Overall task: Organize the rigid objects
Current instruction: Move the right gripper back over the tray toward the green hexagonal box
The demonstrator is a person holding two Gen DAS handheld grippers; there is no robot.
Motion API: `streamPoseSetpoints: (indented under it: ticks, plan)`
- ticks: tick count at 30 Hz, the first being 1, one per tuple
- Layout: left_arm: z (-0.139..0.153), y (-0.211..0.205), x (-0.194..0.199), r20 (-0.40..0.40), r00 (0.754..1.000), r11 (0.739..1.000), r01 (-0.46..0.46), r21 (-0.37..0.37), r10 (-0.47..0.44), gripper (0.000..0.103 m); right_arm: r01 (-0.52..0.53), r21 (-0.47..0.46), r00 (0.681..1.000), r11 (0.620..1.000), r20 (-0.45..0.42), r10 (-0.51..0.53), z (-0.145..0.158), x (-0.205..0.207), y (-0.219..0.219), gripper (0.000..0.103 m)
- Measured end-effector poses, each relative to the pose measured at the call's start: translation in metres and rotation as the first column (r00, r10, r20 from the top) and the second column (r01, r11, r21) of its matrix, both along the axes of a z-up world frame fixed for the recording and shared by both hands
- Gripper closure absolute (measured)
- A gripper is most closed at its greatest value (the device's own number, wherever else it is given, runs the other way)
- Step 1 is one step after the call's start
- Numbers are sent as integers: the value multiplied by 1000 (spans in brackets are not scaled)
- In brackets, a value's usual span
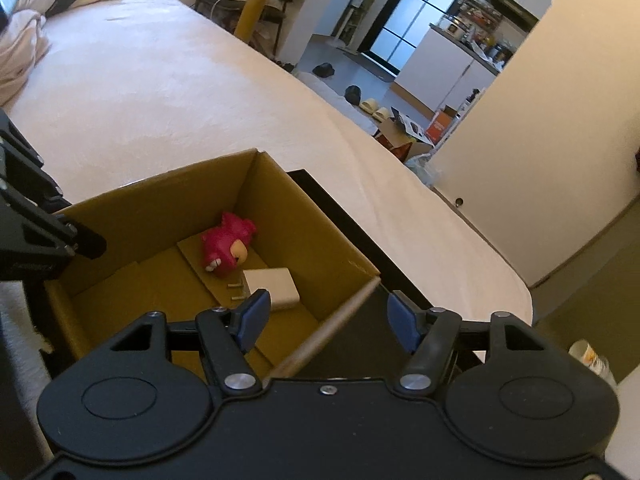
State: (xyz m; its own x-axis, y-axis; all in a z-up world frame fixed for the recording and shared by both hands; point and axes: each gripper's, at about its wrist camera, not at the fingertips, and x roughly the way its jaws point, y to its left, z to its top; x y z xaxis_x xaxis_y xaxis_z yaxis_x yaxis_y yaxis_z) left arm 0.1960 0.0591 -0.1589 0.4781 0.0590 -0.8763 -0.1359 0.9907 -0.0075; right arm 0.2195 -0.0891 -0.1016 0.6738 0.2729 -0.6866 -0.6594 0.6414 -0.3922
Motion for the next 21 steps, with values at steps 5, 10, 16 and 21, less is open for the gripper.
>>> streamPoseSetpoints:
  ticks: [5, 10, 16, 21]
  plan:
    - [1, -2, 0, 0, 1000, 1000, 1, 7, -1, 94, 33, 8, 999, 999, 3, -33, 5, -3, -14, 38]
    - [1, -3, 0, 0, 1000, 1000, 3, 12, -3, 94, 73, 19, 997, 997, -26, -72, 3, -1, -30, 38]
    - [0, -5, 0, -1, 1000, 1000, 2, 18, -2, 94, 110, 16, 992, 994, -58, -109, 3, 3, -50, 37]
    - [1, -7, 0, -2, 1000, 1000, 4, 27, -4, 94, 174, 44, 980, 984, -103, -169, -1, 10, -72, 36]
